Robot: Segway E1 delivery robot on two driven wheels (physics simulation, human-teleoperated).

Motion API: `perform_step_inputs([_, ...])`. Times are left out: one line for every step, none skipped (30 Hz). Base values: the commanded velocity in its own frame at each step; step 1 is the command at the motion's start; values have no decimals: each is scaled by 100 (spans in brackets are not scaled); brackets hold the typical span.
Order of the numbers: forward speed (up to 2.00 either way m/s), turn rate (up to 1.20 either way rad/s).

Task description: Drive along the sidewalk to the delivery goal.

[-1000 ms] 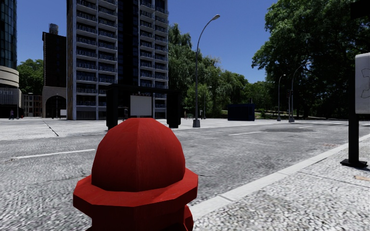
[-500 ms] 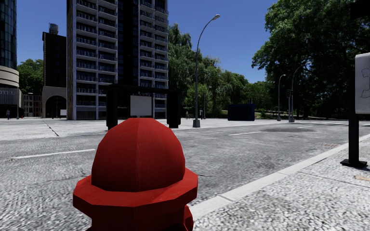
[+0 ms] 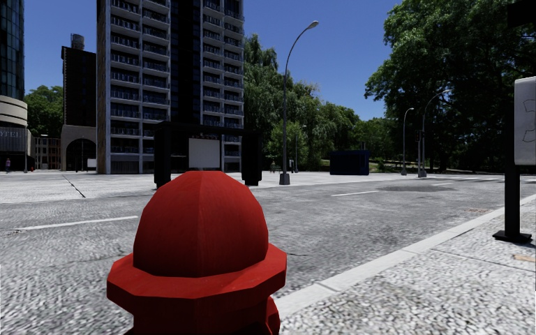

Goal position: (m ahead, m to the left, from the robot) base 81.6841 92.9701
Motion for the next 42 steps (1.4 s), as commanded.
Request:
perform_step_inputs([-10,0])
perform_step_inputs([-10,0])
perform_step_inputs([-12,0])
perform_step_inputs([-13,0])
perform_step_inputs([-22,0])
perform_step_inputs([-28,0])
perform_step_inputs([-30,0])
perform_step_inputs([-30,0])
perform_step_inputs([-30,0])
perform_step_inputs([-30,0])
perform_step_inputs([-30,0])
perform_step_inputs([-30,0])
perform_step_inputs([-30,0])
perform_step_inputs([-30,0])
perform_step_inputs([-30,0])
perform_step_inputs([-32,0])
perform_step_inputs([-33,0])
perform_step_inputs([-33,0])
perform_step_inputs([-40,0])
perform_step_inputs([-42,0])
perform_step_inputs([-43,0])
perform_step_inputs([-43,0])
perform_step_inputs([-43,0])
perform_step_inputs([-43,0])
perform_step_inputs([-43,0])
perform_step_inputs([-43,0])
perform_step_inputs([-43,0])
perform_step_inputs([-43,0])
perform_step_inputs([-43,0])
perform_step_inputs([-43,0])
perform_step_inputs([-43,0])
perform_step_inputs([-43,0])
perform_step_inputs([-43,0])
perform_step_inputs([-43,0])
perform_step_inputs([-43,0])
perform_step_inputs([-43,0])
perform_step_inputs([-43,0])
perform_step_inputs([-43,0])
perform_step_inputs([-43,0])
perform_step_inputs([-43,0])
perform_step_inputs([-43,0])
perform_step_inputs([-43,0])
